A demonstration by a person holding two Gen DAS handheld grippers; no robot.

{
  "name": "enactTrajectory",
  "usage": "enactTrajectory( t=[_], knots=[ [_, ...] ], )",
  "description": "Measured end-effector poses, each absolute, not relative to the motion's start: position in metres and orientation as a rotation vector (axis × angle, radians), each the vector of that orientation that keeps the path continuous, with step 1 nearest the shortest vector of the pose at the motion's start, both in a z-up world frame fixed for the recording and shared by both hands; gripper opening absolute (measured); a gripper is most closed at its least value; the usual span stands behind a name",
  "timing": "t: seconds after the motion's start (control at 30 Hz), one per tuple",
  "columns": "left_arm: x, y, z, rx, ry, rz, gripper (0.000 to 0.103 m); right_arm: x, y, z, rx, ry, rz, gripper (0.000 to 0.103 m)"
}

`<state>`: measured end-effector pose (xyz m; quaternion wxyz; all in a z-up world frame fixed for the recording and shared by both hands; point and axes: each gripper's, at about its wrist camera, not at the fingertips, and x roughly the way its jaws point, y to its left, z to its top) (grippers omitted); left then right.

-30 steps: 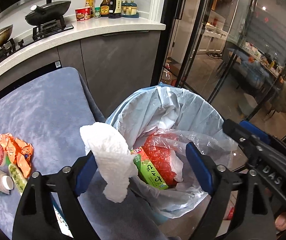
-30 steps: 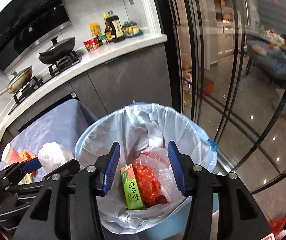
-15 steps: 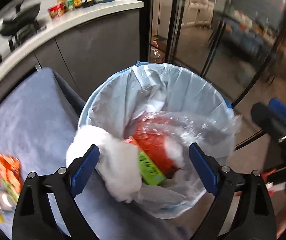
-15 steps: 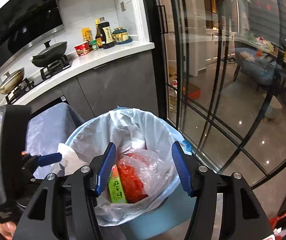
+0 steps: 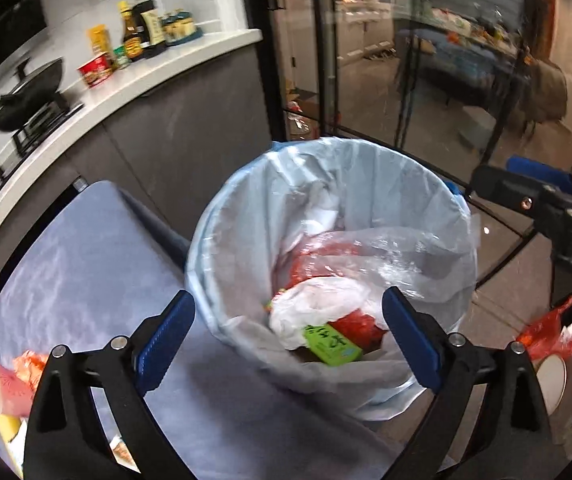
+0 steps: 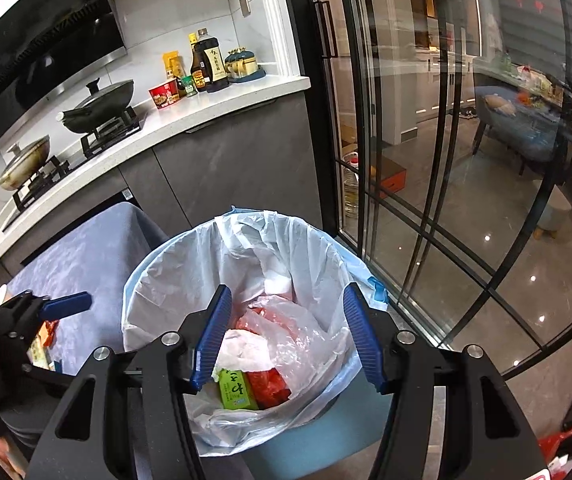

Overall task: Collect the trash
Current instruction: 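Move both open tools back over the table toward the remaining items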

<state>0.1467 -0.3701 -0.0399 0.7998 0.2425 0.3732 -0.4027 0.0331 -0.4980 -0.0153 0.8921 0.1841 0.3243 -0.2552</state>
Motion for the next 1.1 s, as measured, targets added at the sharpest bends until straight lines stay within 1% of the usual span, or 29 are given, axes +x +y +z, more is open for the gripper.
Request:
enactTrajectory(
  t=[0.2, 0.37, 0.6, 0.87, 1.1],
  knots=[
    [0.151, -0.33, -0.02, 0.403, 0.786, -0.77, 0.09, 0.033, -0.488, -0.011, 0.389, 0.665, -0.498, 0.057],
    [0.146, -0.282, -0.013, 0.312, 0.8, -0.665, 0.09, 0.035, -0.458, -0.002, 0.342, 0.665, -0.442, 0.057],
    [0.142, -0.189, -0.017, 0.21, 0.851, -0.46, 0.09, 0.046, -0.387, -0.002, 0.289, 0.691, -0.304, 0.059],
    [0.145, -0.075, -0.029, 0.119, 0.903, -0.252, 0.091, 0.066, -0.296, -0.017, 0.262, 0.752, -0.137, 0.059],
    [0.145, -0.011, -0.041, 0.104, 0.919, -0.173, 0.091, 0.1, -0.237, -0.036, 0.209, 0.804, -0.069, 0.059]
  ],
)
